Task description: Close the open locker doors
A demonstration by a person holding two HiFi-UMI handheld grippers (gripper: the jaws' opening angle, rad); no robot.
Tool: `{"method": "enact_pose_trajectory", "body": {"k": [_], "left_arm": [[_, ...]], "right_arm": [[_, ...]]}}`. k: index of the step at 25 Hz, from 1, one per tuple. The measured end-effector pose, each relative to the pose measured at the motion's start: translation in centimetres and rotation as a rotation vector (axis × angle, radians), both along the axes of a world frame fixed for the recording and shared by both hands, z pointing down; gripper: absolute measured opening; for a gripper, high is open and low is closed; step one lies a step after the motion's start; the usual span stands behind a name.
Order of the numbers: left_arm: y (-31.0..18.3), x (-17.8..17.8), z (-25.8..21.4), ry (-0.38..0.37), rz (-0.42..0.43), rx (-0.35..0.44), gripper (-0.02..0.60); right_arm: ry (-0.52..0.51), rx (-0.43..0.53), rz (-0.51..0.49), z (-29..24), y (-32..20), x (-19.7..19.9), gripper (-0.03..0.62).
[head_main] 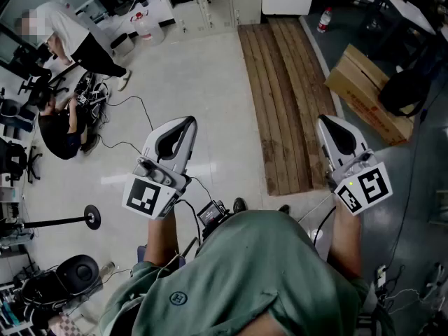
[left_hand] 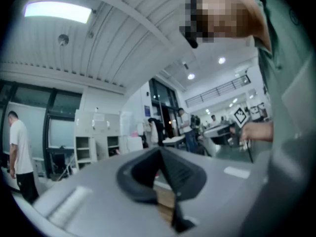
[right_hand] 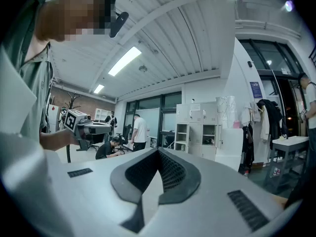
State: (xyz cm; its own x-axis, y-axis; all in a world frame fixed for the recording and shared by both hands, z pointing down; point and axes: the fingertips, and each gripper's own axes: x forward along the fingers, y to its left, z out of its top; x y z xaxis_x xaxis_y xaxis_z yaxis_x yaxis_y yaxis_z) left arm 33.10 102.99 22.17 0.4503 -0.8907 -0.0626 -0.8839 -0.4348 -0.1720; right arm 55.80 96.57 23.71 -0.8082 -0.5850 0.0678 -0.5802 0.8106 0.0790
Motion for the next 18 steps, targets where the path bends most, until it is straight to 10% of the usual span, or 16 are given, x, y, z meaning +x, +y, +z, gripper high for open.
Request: {"method": "enact_pose_trajectory", "body": {"k": [18], "left_arm": [[-0.5, -4.7, 2.7, 0.023, 0.003, -0.044, -0.002]], "right_arm": [[-0.052, -0.020, -0.040, 1.1, 0.1, -6.3, 0.005]]}}
